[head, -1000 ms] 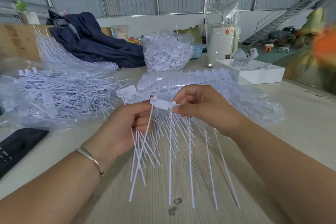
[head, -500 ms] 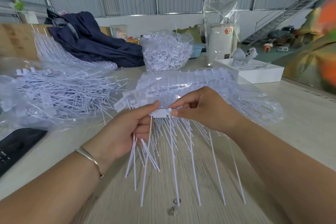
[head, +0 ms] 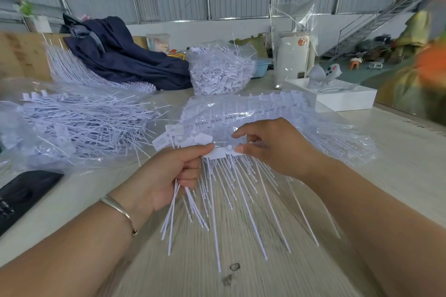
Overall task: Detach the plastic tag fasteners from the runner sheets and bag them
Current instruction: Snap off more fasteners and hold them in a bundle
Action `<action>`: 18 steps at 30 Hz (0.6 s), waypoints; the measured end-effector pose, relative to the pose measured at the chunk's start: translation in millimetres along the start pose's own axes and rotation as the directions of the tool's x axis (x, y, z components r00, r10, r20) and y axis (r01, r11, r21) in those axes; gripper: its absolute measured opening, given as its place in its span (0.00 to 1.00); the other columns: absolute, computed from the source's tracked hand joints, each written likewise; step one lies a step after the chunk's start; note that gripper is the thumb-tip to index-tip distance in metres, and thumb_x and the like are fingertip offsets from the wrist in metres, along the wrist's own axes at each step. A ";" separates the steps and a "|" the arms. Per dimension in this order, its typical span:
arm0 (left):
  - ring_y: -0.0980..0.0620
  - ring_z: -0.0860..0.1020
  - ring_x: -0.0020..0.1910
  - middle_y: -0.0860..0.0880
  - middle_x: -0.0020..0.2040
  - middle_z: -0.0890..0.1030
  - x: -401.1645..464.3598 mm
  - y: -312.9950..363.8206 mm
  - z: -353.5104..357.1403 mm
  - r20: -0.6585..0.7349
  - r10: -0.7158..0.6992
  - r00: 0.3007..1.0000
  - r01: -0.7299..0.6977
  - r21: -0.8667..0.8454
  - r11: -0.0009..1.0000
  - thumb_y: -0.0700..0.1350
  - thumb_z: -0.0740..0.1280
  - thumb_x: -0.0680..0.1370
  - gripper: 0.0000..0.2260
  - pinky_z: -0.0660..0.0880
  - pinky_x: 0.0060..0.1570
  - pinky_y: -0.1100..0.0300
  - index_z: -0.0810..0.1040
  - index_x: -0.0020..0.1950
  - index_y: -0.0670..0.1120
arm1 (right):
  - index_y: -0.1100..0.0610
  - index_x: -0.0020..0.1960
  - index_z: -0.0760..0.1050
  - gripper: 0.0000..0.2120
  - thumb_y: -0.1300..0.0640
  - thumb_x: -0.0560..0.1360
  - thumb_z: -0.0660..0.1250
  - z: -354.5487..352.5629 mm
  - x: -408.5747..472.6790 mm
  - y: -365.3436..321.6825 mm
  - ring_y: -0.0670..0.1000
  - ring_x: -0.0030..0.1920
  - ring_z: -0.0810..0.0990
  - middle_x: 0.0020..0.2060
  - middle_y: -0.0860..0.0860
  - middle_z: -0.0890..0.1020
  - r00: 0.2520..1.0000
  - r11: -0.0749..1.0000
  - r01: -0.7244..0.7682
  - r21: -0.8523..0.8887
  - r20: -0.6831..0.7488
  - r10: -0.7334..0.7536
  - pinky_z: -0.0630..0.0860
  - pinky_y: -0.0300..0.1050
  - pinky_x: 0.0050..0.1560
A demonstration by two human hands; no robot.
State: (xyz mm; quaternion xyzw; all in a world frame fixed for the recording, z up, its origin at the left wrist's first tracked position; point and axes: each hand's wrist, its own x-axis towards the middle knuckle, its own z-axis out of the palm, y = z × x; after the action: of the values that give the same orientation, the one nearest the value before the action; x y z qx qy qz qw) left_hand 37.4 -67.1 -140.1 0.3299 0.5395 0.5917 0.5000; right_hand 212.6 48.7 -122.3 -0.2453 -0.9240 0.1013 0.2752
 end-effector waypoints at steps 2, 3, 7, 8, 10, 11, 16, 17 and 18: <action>0.59 0.54 0.21 0.55 0.26 0.57 -0.9 0.5 -0.5 -0.004 0.007 1.000 -0.007 -0.006 1.000 0.45 0.74 0.67 0.14 0.51 0.20 0.67 0.68 0.31 0.51 | 0.48 0.57 0.80 0.15 0.43 0.74 0.69 0.1 1.6 1.8 0.47 0.42 0.79 0.37 0.45 0.78 0.999 0.999 -0.024 -0.036 -0.032 0.023 0.72 0.50 0.60; 0.59 0.54 0.20 0.55 0.26 0.57 -1.2 0.8 -0.7 -0.002 0.010 1.000 -0.010 -0.026 1.000 0.45 0.73 0.67 0.14 0.50 0.21 0.66 0.68 0.30 0.51 | 0.48 0.55 0.81 0.15 0.42 0.74 0.68 0.2 2.2 2.8 0.45 0.40 0.78 0.35 0.44 0.77 0.998 0.999 -0.046 -0.025 -0.044 0.045 0.71 0.49 0.59; 0.60 0.55 0.19 0.55 0.24 0.58 -2.3 4.1 -2.1 0.059 0.045 0.997 -0.033 -0.194 0.980 0.45 0.71 0.69 0.13 0.52 0.19 0.68 0.69 0.30 0.51 | 0.54 0.40 0.81 0.17 0.40 0.72 0.69 0.9 3.4 4.5 0.41 0.29 0.69 0.26 0.43 0.70 0.990 0.953 -0.133 0.273 -0.011 0.142 0.65 0.39 0.40; 0.60 0.56 0.19 0.56 0.24 0.58 -2.9 4.9 -2.6 0.083 0.064 0.994 -0.044 -0.223 0.974 0.45 0.70 0.70 0.13 0.52 0.19 0.68 0.68 0.30 0.50 | 0.58 0.39 0.80 0.20 0.40 0.72 0.69 0.5 3.5 4.0 0.41 0.28 0.68 0.25 0.43 0.69 0.988 0.925 -0.146 0.350 -0.004 0.157 0.65 0.37 0.38; 0.61 0.56 0.19 0.55 0.24 0.58 -4.6 5.9 -3.6 0.133 0.107 0.985 -0.069 -0.260 0.963 0.46 0.69 0.72 0.13 0.53 0.20 0.68 0.69 0.30 0.50 | 0.65 0.41 0.79 0.26 0.39 0.70 0.70 -1.6 2.8 3.1 0.43 0.30 0.68 0.28 0.48 0.70 0.986 0.865 -0.156 0.477 0.019 0.167 0.66 0.33 0.36; 0.61 0.57 0.19 0.55 0.24 0.59 -5.5 5.8 -4.2 0.157 0.124 0.980 -0.077 -0.277 0.958 0.46 0.69 0.73 0.14 0.54 0.20 0.68 0.70 0.29 0.50 | 0.66 0.41 0.79 0.28 0.38 0.68 0.70 -3.2 1.8 2.5 0.44 0.32 0.69 0.30 0.50 0.71 0.985 0.842 -0.163 0.515 0.039 0.167 0.67 0.34 0.37; 0.59 0.54 0.21 0.56 0.24 0.61 -10.5 7.6 -1.5 0.298 0.183 0.937 -0.085 -0.315 0.945 0.50 0.81 0.64 0.18 0.57 0.20 0.69 0.72 0.29 0.50 | 0.51 0.32 0.79 0.19 0.35 0.63 0.69 -6.4 0.2 1.0 0.48 0.38 0.76 0.29 0.48 0.74 0.981 0.767 -0.196 0.611 0.126 0.150 0.72 0.39 0.48; 0.59 0.54 0.22 0.56 0.24 0.61 -11.2 8.1 -1.0 0.316 0.190 0.930 -0.088 -0.311 0.946 0.50 0.82 0.62 0.19 0.58 0.20 0.69 0.72 0.28 0.50 | 0.55 0.35 0.80 0.22 0.35 0.64 0.68 -5.9 -0.2 0.1 0.47 0.37 0.75 0.28 0.47 0.74 0.982 0.754 -0.186 0.630 0.140 0.125 0.72 0.37 0.46; 0.59 0.53 0.22 0.56 0.24 0.60 -11.7 8.1 -0.4 0.334 0.193 0.923 -0.087 -0.306 0.948 0.51 0.82 0.61 0.19 0.59 0.20 0.69 0.72 0.28 0.50 | 0.59 0.39 0.80 0.25 0.35 0.65 0.68 -4.6 -0.4 -1.2 0.46 0.35 0.74 0.28 0.47 0.74 0.984 0.742 -0.170 0.648 0.155 0.091 0.71 0.34 0.44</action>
State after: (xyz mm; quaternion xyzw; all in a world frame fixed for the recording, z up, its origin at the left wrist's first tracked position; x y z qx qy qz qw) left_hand 38.4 -77.7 -130.6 0.3952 0.3227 0.6272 0.5885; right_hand 215.0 47.8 -118.4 -0.1906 -0.8236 0.4528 0.2833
